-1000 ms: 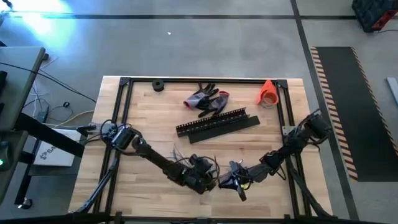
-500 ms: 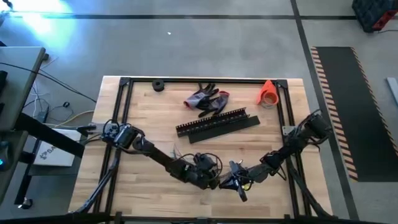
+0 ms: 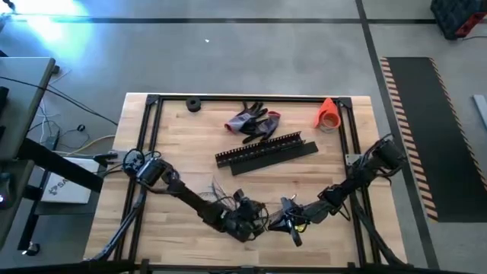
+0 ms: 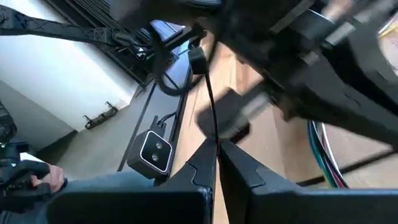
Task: Ziptie cables
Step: Wrap the cables using a black zip tie
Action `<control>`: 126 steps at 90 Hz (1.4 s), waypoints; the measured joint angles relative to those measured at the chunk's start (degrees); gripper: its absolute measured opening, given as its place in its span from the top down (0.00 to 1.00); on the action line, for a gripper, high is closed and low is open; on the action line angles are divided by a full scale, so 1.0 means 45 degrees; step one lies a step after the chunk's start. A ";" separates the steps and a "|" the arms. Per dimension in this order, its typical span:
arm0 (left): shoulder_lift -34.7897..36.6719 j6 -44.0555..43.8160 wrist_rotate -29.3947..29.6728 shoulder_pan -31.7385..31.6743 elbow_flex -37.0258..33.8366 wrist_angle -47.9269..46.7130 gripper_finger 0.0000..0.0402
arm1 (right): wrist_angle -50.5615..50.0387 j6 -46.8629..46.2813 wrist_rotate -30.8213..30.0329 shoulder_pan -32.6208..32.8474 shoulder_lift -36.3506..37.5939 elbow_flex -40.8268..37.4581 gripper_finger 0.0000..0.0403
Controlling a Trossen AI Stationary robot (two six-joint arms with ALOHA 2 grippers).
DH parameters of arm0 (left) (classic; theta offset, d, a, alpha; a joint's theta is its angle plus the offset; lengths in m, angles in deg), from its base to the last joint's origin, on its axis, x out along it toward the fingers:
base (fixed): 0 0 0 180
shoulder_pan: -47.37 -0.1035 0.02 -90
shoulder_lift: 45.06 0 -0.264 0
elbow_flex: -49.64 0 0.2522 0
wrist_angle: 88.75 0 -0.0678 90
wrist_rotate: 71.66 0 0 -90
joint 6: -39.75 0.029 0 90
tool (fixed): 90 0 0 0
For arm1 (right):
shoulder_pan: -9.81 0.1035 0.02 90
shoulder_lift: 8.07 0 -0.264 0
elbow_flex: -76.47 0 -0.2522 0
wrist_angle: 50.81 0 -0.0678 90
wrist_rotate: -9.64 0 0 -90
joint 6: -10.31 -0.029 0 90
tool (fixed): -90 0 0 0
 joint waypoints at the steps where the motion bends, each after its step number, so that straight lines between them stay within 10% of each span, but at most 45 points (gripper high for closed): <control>1: 0.0000 0.0002 0.0089 0.0023 0.0000 0.0008 1.00 | 0.0000 0.0005 0.0000 0.0000 0.0000 0.0000 1.00; 58: 0.0010 0.0004 0.0954 0.0245 0.0000 0.0021 1.00 | 0.0071 0.2583 0.0895 0.0469 0.0000 0.0543 0.81; 81: 0.0019 0.0005 0.0959 0.0250 0.0010 0.0018 1.00 | -0.1134 0.3387 0.0515 0.0748 0.0000 0.1200 0.98; 126: 0.0033 0.3781 0.1843 0.0793 0.0015 0.0806 1.00 | 0.1509 0.0702 0.1416 -0.0602 0.0000 -0.0315 1.00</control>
